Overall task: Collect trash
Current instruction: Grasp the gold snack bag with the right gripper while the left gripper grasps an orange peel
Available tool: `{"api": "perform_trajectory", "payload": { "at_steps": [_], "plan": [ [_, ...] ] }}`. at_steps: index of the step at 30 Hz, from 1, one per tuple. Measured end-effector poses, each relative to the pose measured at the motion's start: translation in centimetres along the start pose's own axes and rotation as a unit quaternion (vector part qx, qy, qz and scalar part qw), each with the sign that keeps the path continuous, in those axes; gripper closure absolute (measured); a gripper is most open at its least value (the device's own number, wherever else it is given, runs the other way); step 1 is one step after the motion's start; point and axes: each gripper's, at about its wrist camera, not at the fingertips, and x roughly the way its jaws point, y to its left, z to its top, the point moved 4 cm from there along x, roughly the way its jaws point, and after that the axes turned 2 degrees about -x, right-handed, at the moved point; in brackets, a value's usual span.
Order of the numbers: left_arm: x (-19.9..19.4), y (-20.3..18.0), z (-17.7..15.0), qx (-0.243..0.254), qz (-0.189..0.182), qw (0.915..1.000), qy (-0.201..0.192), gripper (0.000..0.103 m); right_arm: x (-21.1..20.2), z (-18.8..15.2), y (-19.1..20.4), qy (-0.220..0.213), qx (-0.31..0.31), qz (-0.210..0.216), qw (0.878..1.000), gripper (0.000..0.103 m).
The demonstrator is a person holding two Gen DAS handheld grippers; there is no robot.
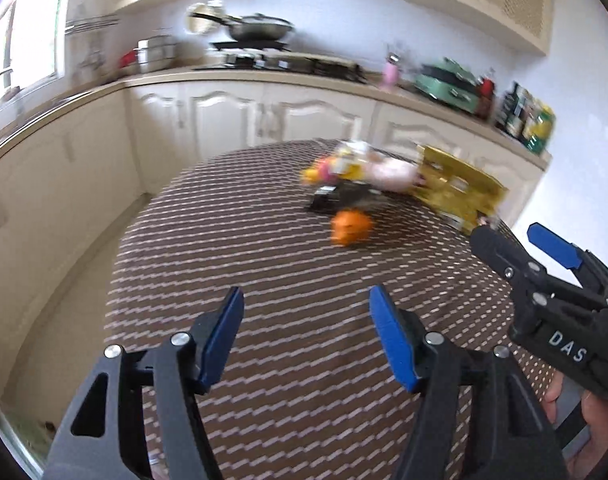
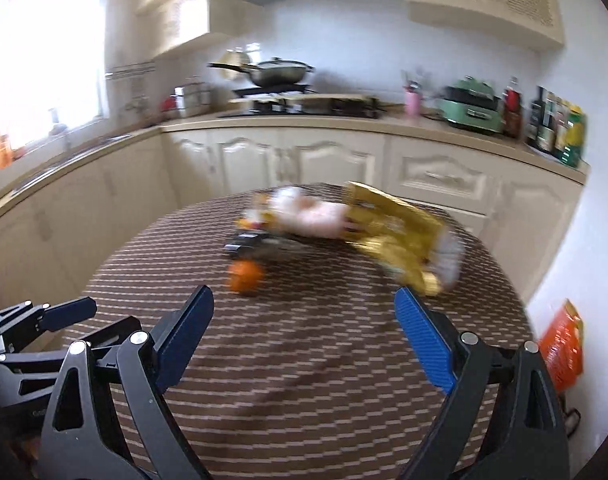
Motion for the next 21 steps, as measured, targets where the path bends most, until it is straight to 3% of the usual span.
{"api": "perform_trajectory", "payload": {
  "at_steps": [4,10,20,21],
  "plan": [
    [3.5,-2.5,1.1,0.024,0.005,0.9996,0.016,0.039,1.1,-0.6,-4.1,0.007,0.014,-0.026,1.0,0.014],
    [7.7,-3.5,2.9,0.02,0.004,0.9992,0.034,0.039,3.6,-0.8,-7.7,0.033,0.023,-0.039,0.998,0.014],
    [13.2,-4.6,5.0,0.034,0.028,0.9971,0.061,0.039,7.3,0.2,-9.0,0.053,0.016,-0.043,0.998,0.014],
    [13.5,-4.6,5.0,0.035,0.029,0.9969,0.064,0.046,7.4,0.2,-9.1,0.054,0.015,-0.046,0.997,0.014]
  ]
}}
